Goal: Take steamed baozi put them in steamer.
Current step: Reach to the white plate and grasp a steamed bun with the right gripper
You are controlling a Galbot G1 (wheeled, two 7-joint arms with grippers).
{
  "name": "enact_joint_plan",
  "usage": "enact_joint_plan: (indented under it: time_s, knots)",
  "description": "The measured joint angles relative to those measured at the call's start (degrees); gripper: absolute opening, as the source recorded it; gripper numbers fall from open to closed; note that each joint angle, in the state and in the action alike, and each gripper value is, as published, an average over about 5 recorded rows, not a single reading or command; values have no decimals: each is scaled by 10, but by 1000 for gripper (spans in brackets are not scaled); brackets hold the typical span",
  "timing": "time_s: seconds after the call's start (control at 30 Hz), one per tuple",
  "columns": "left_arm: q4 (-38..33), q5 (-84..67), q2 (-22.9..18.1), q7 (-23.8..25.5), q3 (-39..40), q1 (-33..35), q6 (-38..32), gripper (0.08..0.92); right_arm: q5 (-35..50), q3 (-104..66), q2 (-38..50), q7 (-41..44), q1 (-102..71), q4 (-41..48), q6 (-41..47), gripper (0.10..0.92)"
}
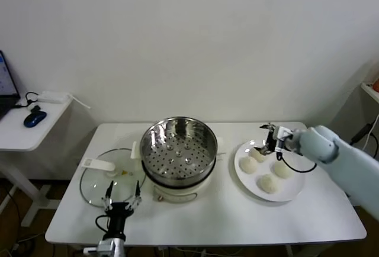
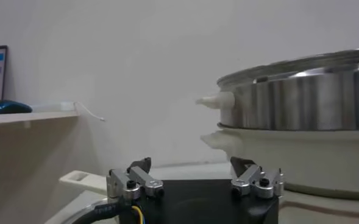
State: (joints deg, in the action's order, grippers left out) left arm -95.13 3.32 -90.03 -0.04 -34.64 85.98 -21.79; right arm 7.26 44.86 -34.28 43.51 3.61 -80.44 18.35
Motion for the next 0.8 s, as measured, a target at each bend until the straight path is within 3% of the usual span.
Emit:
enact_joint_plan:
  time_s: [0.33, 0.8]
  knots:
    - [17, 9, 1, 1, 0, -3, -7, 823, 30, 257, -75, 109, 179, 139, -86, 823]
    - [38, 23, 8, 2, -7, -5, -21, 823, 25, 302, -199, 150, 162, 327, -151, 823]
